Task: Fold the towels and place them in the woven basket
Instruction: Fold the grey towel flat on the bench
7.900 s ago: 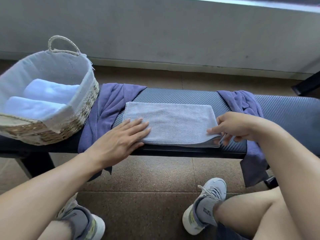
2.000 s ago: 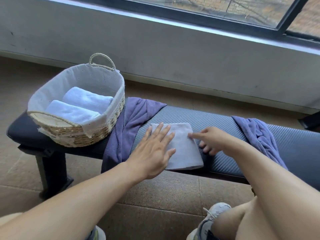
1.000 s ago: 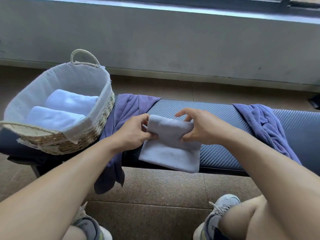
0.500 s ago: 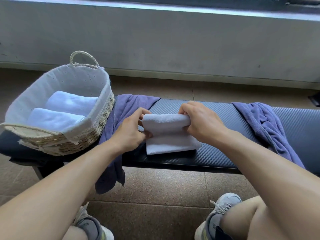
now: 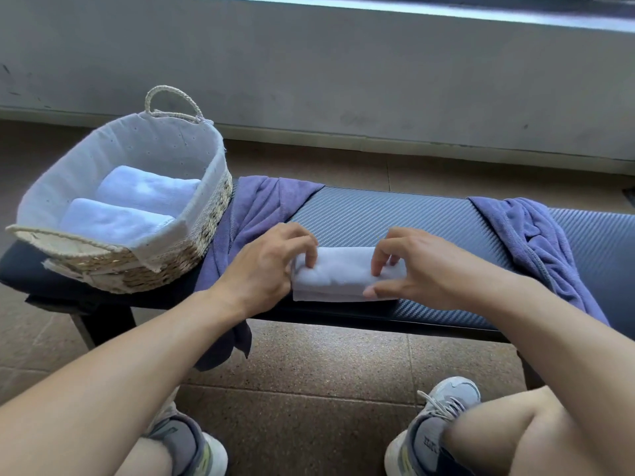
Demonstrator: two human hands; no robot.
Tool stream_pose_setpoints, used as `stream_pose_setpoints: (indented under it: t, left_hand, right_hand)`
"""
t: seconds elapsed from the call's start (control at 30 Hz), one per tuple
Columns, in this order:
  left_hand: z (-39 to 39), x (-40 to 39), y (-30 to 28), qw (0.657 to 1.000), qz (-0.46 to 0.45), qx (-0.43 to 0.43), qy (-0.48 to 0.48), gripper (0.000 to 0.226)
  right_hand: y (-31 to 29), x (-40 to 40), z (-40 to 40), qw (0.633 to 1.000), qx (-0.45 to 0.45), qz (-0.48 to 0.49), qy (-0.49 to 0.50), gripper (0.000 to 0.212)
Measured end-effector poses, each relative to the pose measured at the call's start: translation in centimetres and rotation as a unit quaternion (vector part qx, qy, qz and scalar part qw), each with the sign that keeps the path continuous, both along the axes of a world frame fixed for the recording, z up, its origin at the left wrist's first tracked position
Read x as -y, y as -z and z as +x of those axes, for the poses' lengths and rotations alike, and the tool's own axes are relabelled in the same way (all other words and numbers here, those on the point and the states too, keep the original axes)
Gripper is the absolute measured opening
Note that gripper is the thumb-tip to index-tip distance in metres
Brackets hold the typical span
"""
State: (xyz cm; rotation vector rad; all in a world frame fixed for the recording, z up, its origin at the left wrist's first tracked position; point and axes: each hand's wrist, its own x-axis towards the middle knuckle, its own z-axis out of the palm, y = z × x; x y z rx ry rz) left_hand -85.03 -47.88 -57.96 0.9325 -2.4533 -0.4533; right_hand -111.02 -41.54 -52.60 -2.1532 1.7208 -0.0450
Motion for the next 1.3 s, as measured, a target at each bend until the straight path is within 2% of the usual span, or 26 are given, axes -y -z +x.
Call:
stream_pose_setpoints:
  t: [0.07,0.2,0.33,0.4,0.47,0.57,0.63,0.73,0.83,1.03,1.3]
  left_hand:
    - [0.2,-0.4,-0.1,0.999,0.039,-0.025,-0.009,0.032]
    - [0.1,-0.9,-0.2,0.983,0.149,-0.093,-0.048,0.021]
    - [-0.2,-1.0,-0.4,0.963,0.243,-0.106,-0.058,0.011]
    - [-0.3,-0.6,-0.4,0.957,0.271,-0.089,-0.054,0.017]
    - [-0.3,-0.1,-0.4,0.955,0.285,-0.066,-0.048,0.029]
    - [-0.3,-0.1,-0.4,0.954,0.298,-0.012,-0.036,0.063]
    - [-0.4,-0.4,-0.3,0.960,0.279,0.021,-0.007,0.073]
    - [-0.4,-0.7,-0.2,0.975,0.221,0.030,0.013,0.063]
    - [-0.2,-1.0,-0.5,0.979,0.200,0.018,0.014,0.060]
    - [-0.5,-0.5,-1.4,0.992,0.127,-0.008,-0.019,0.054]
    - [-0.3,0.0,-1.5,0.988,0.135,0.063,-0.044,0.031]
  right_hand:
    - [0.0,0.2,0.0,0.999,0.025,0.008,0.022,0.035]
    - [-0.2,0.6,-0.1,0.999,0.013,0.008,0.037,0.029]
    - [-0.1,0.7,0.2,0.999,0.004,0.003,0.045,0.031]
    - [0.0,0.8,0.4,0.999,-0.001,-0.014,0.037,0.037]
    - [0.1,0.8,0.6,1.000,-0.011,-0.010,0.022,0.058]
    - [0.3,0.7,0.9,0.999,-0.006,0.037,0.000,0.082]
    - [0.5,0.7,1.1,0.998,-0.007,0.056,-0.025,0.079]
    - [0.4,0.3,1.4,0.998,-0.026,0.041,-0.044,0.078]
    - [0.3,-0.1,1.9,0.997,-0.055,0.020,-0.051,0.077]
    - [-0.3,0.8,2.2,0.995,-0.073,-0.071,-0.019,0.051]
    - [0.7,1.9,1.8,1.000,-0.012,-0.007,-0.017,0.044]
